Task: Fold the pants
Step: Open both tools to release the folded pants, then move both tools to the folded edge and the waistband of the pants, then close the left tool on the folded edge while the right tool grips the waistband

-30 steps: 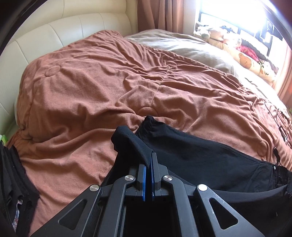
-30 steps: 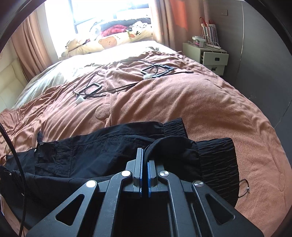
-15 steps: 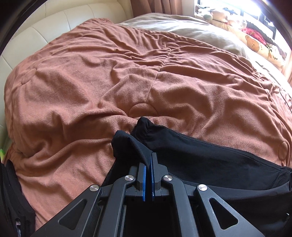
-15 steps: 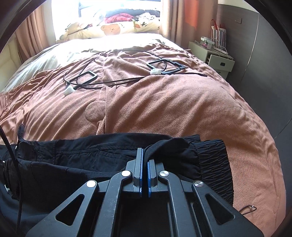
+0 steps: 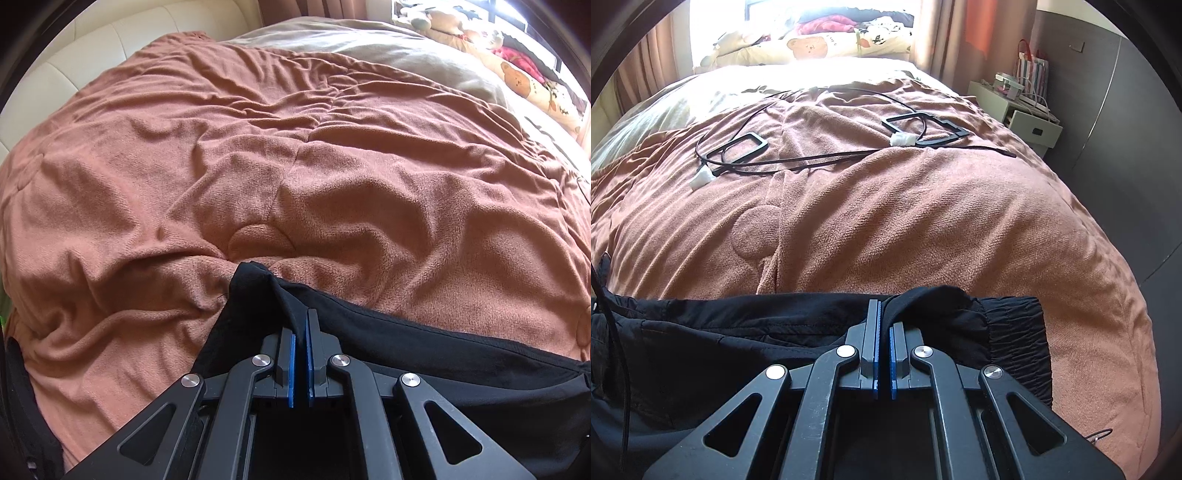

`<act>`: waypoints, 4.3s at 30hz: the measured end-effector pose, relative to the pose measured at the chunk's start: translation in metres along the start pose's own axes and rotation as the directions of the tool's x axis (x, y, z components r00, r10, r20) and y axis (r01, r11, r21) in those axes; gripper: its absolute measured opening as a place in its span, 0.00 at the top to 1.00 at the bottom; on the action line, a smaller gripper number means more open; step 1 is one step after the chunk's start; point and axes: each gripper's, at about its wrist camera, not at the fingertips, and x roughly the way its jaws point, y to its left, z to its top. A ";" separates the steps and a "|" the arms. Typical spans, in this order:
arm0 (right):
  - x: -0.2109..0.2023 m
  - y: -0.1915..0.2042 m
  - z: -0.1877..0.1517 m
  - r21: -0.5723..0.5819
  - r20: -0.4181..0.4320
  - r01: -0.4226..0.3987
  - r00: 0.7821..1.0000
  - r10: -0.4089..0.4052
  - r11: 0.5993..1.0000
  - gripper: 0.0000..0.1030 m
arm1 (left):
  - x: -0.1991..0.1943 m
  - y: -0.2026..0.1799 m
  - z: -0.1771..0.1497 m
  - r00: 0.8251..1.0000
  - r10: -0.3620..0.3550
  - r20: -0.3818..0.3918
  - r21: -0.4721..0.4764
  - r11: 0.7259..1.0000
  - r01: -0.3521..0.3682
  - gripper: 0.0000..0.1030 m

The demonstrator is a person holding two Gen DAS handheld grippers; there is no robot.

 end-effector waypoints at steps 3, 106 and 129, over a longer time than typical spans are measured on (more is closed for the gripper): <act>0.015 0.001 0.007 -0.038 -0.062 -0.014 0.998 0.012 0.999 0.93 | 0.007 -0.001 -0.002 1.000 -0.015 -0.021 0.001 1.000 0.015 0.86; -0.106 -0.126 -0.190 0.504 0.043 -0.440 0.872 0.487 0.743 0.26 | -0.066 0.159 -0.191 0.954 -0.300 0.008 -0.454 0.849 0.271 0.45; -0.056 -0.146 -0.178 0.653 0.171 -0.425 0.889 0.425 0.627 0.72 | -0.052 0.150 -0.163 0.985 -0.150 0.083 -0.324 0.931 0.169 0.86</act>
